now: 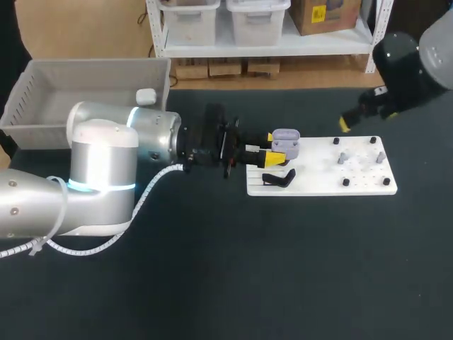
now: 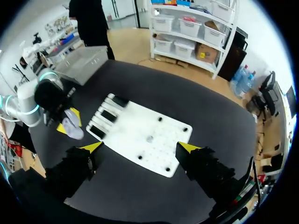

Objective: Pick up each earbud case from the left stands, insert the matching earbuds, close the lid, and place the case in the box.

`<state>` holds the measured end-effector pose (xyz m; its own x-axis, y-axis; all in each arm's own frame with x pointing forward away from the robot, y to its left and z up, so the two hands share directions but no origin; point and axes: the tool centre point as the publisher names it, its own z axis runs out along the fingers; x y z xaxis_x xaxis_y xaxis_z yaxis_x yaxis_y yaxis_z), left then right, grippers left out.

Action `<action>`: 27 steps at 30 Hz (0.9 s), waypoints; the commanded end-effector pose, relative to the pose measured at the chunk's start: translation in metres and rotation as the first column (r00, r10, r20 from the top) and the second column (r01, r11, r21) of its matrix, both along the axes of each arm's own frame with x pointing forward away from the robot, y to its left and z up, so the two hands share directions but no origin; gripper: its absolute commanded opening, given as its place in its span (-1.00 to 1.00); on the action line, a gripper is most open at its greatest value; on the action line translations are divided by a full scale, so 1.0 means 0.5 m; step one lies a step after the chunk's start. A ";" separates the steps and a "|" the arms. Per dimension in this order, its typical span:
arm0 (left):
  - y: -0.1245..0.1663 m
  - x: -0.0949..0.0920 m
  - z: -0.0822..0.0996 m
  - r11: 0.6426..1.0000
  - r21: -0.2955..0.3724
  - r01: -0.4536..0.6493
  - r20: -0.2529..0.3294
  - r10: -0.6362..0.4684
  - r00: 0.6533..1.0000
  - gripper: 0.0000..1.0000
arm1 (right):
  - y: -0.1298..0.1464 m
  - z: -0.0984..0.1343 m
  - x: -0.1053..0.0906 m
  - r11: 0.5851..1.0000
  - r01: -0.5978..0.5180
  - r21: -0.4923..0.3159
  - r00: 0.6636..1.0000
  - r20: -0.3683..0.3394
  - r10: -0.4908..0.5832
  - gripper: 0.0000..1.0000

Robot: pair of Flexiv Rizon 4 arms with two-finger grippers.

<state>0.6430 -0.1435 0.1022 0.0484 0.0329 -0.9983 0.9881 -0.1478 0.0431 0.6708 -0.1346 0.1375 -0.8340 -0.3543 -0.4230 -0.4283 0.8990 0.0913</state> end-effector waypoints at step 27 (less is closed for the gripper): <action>0.001 -0.002 -0.001 1.000 -0.003 -0.004 0.003 0.004 1.000 -1.00 | -0.097 -0.160 0.011 0.908 0.002 -0.418 0.949 -0.286 -0.133 1.00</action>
<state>0.6429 -0.1435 0.1021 0.0484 0.0330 -0.9983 0.9881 -0.1478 0.0430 0.6703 -0.1862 0.0653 -0.9223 -0.3862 -0.0093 -0.3793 0.9097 -0.1689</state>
